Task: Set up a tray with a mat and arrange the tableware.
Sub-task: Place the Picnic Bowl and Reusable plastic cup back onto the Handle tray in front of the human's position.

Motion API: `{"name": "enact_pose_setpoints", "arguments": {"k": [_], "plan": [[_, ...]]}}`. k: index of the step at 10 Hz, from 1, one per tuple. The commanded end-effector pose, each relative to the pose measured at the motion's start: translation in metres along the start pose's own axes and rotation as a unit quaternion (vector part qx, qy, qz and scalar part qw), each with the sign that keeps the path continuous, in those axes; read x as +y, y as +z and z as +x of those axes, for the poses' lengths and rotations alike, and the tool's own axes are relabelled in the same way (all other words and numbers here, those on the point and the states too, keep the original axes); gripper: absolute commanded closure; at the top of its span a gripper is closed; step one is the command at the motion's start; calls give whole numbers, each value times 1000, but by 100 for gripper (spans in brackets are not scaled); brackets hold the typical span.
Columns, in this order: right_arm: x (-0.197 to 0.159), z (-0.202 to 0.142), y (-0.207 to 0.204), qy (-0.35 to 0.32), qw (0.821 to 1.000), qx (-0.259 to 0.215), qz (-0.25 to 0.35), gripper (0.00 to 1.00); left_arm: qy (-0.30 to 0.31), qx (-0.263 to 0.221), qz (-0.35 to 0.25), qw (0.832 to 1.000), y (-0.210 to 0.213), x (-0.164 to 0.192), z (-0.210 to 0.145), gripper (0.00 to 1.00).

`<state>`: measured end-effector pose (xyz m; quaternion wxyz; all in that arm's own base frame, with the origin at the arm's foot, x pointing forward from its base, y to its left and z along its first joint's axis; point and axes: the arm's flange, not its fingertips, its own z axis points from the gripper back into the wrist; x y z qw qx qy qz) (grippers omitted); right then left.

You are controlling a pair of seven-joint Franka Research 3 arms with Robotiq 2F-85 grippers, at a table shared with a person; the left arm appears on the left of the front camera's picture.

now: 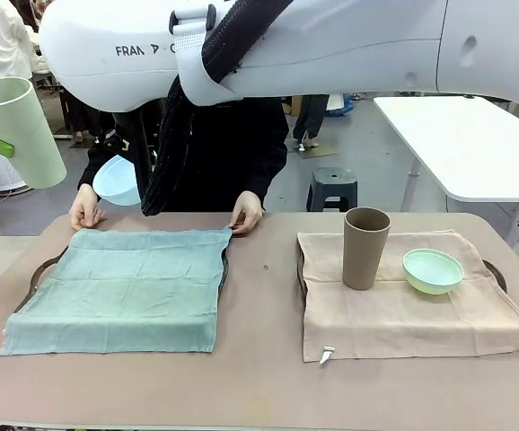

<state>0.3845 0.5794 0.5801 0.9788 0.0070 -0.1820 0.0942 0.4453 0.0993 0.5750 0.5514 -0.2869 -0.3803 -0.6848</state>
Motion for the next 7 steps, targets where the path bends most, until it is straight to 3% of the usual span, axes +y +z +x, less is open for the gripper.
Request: {"name": "enact_pose_setpoints", "arguments": {"k": [1,5,6,7], "plan": [[3,4,3,2,1000,0,6,100,-4,4,1,1000,3,2,2,100],[3,4,3,2,1000,0,6,100,-4,4,1,1000,3,2,2,100],[0,0,0,0,1000,0,0,95,0,0,0,1000,0,0,0,13],[-4,2,-21,19,1000,2,20,95,9,-3,-20,1000,-14,6,-24,13]]}}
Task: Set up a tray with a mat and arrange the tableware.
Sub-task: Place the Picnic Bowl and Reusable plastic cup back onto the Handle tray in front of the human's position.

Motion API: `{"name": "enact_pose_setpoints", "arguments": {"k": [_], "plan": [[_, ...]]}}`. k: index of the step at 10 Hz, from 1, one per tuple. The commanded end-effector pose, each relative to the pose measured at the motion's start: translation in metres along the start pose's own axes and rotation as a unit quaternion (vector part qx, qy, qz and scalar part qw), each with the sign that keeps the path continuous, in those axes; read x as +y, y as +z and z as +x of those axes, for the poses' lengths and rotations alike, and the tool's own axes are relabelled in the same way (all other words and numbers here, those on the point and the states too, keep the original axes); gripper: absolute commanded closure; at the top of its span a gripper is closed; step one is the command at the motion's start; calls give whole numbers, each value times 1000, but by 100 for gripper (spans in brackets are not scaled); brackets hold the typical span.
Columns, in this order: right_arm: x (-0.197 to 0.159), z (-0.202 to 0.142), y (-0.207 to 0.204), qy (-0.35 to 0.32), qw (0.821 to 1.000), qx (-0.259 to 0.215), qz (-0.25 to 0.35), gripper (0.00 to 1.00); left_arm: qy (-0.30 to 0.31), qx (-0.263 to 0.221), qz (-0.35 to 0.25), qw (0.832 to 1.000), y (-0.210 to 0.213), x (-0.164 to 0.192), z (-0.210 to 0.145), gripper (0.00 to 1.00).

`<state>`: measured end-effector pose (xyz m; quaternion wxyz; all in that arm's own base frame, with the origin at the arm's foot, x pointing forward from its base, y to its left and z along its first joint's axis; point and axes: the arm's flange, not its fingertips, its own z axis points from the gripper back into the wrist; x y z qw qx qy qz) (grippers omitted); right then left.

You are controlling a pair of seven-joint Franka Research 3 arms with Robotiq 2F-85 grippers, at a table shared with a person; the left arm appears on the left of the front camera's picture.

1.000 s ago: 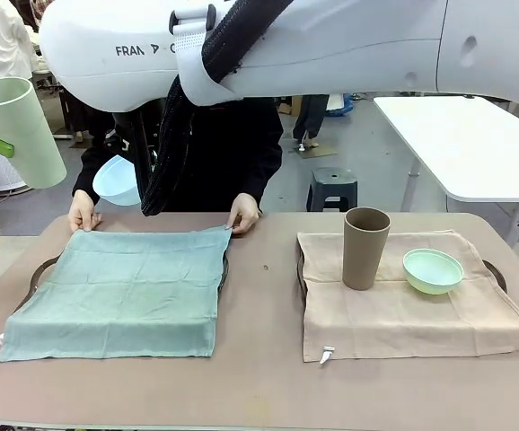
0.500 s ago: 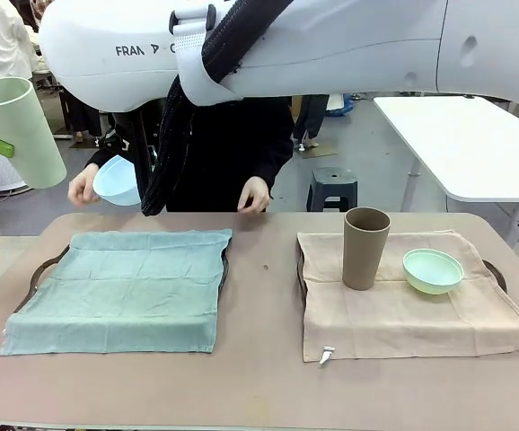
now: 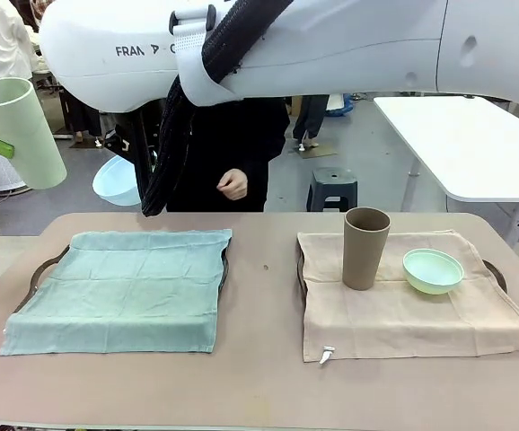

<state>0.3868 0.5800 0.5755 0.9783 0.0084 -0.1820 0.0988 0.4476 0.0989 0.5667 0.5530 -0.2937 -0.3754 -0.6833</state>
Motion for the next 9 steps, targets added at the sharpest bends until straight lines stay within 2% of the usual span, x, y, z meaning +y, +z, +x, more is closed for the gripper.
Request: {"name": "enact_pose_setpoints", "arguments": {"k": [1,2,3,4,6,7,8,9], "plan": [[-10,0,-43,16,1000,22,3,95,4,-3,-8,1000,-23,8,-42,13],[-13,-4,-59,13,999,31,12,95,5,-13,-23,1000,-36,6,-56,13],[-18,-5,-69,-4,999,35,23,95,7,-1,-44,999,-47,3,-64,13],[-4,1,-42,5,1000,17,-4,95,13,-9,-16,1000,-25,5,-42,13],[-4,1,-42,5,1000,17,-4,95,13,-9,-16,1000,-25,5,-42,13],[-8,1,-62,2,1000,25,2,95,14,-11,-27,999,-39,6,-62,13],[-16,3,-78,6,999,26,20,95,7,15,-9,1000,-51,9,-77,13],[-25,2,-91,5,999,6,34,95,11,13,-18,1000,-61,5,-94,13]]}}
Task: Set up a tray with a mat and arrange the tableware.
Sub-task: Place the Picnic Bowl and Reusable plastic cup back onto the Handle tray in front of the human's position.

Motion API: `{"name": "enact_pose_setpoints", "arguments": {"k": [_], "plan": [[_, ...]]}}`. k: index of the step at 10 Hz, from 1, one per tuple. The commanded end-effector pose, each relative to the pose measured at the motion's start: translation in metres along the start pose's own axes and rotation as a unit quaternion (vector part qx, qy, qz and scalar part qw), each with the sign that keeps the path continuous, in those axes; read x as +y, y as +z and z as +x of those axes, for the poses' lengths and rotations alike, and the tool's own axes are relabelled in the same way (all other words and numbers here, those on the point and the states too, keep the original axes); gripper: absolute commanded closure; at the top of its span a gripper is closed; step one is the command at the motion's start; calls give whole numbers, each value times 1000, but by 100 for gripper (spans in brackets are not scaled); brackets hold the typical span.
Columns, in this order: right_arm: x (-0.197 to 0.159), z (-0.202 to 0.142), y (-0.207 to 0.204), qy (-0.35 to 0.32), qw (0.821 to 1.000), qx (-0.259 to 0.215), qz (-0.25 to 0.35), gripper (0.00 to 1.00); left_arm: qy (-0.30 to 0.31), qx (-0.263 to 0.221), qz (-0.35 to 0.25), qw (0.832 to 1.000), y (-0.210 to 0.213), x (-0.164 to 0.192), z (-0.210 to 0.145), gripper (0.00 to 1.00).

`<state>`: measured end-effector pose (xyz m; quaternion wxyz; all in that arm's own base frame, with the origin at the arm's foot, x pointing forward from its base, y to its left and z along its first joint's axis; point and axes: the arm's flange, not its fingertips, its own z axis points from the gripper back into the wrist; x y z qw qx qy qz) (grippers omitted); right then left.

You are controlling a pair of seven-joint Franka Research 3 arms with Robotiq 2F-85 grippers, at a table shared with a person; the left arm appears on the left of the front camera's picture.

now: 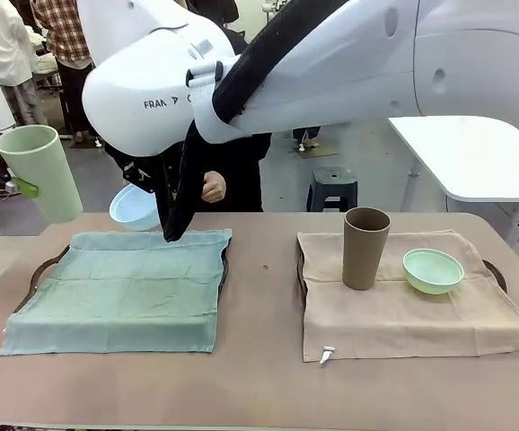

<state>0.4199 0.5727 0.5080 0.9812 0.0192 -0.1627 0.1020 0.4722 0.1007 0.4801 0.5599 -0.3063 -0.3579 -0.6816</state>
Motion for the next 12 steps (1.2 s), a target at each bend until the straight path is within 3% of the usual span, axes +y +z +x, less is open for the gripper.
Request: {"name": "enact_pose_setpoints", "arguments": {"k": [1,3,6,8,12], "plan": [[-23,-2,-37,11,998,-17,59,95,9,6,-12,1000,-27,-1,-36,13],[-23,-4,-62,19,993,-35,107,95,11,-4,-26,1000,-47,-1,-59,13],[-19,-11,-101,1,994,56,99,95,-11,-28,-20,999,-58,5,-70,13],[-20,-13,-113,0,992,80,95,95,-18,-37,-27,999,-68,6,-77,13],[-26,-11,-138,3,991,72,113,95,-12,-50,-33,998,-86,19,-100,13]]}}
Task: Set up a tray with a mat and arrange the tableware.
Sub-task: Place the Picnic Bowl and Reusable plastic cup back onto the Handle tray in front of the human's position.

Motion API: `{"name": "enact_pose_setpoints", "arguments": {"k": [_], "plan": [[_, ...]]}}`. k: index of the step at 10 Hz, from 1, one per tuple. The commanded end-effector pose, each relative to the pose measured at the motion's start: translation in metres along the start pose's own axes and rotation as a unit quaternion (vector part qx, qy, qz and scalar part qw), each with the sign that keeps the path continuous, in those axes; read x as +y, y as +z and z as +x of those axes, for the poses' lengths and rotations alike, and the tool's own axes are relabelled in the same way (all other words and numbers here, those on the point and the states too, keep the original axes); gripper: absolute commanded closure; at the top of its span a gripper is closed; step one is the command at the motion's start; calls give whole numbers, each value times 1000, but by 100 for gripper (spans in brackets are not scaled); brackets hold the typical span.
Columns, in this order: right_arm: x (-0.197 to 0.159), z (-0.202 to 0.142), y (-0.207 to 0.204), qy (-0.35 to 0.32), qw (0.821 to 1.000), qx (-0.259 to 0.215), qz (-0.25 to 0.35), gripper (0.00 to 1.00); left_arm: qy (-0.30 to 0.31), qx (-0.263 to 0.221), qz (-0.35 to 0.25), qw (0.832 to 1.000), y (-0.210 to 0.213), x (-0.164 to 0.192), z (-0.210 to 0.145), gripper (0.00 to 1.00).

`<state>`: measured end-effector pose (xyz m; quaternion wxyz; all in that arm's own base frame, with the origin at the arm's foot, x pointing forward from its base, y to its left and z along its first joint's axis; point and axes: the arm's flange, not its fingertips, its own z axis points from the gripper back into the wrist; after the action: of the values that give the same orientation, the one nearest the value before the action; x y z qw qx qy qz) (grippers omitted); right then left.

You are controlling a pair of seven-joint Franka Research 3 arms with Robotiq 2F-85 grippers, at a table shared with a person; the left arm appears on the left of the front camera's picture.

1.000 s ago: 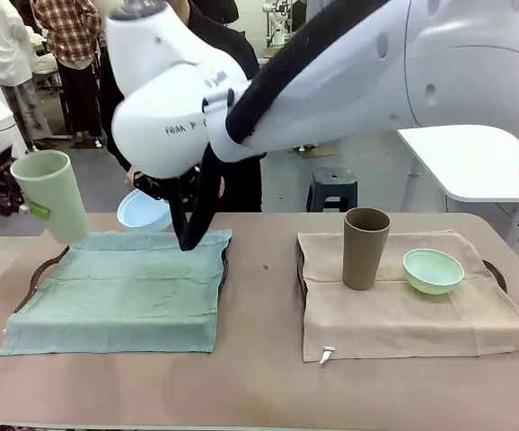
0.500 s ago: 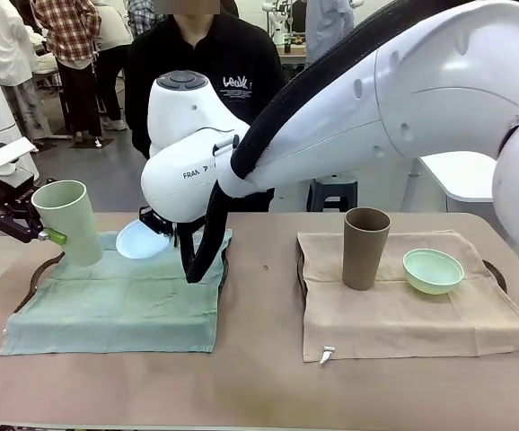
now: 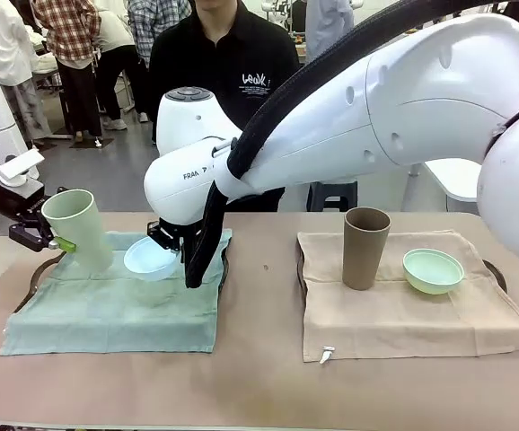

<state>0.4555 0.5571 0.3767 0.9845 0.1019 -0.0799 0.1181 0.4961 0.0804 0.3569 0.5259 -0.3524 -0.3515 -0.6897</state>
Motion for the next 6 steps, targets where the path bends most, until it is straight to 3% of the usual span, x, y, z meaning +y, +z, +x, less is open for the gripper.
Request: {"name": "enact_pose_setpoints", "arguments": {"k": [1,3,6], "plan": [[-2,4,0,-25,1000,6,-14,95,27,-7,23,999,4,16,-3,13],[0,0,0,0,1000,0,0,95,0,0,0,1000,0,0,0,13],[-13,7,-20,-8,1000,7,1,95,37,-10,1,999,-5,11,-25,13]]}}
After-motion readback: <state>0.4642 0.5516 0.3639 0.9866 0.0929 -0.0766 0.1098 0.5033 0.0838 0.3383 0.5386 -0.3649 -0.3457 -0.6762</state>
